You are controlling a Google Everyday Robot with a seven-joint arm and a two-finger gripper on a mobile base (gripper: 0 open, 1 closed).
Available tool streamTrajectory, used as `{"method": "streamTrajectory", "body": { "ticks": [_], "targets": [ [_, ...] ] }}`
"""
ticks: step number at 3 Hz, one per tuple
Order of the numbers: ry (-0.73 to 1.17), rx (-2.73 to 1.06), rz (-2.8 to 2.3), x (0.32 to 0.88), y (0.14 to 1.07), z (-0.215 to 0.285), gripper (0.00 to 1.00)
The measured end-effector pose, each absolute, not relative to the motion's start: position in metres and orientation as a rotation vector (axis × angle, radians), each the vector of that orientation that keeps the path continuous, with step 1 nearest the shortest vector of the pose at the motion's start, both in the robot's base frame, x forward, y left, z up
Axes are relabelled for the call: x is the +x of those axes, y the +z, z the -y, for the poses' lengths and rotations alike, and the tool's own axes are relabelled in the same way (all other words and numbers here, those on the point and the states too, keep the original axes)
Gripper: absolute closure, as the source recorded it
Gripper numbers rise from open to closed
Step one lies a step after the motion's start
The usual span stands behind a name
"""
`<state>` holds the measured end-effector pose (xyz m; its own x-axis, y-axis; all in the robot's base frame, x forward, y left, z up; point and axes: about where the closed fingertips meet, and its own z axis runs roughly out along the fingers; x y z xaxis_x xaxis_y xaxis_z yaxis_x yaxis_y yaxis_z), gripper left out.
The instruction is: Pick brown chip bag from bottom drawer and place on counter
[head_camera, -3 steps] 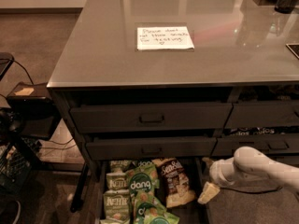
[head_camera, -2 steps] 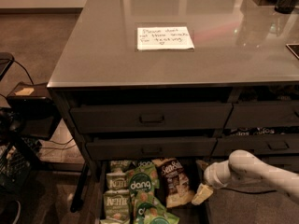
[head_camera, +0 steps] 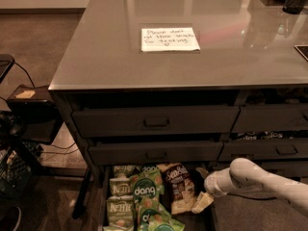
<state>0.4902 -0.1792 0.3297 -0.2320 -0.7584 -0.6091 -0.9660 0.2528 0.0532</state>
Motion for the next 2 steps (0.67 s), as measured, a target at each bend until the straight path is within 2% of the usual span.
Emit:
{"method": "streamTrajectory", "body": {
  "ticks": [2],
  "targets": [
    [0.528,-1.613,-2.046,0.490,0.289,0.175,0.00]
  ]
}}
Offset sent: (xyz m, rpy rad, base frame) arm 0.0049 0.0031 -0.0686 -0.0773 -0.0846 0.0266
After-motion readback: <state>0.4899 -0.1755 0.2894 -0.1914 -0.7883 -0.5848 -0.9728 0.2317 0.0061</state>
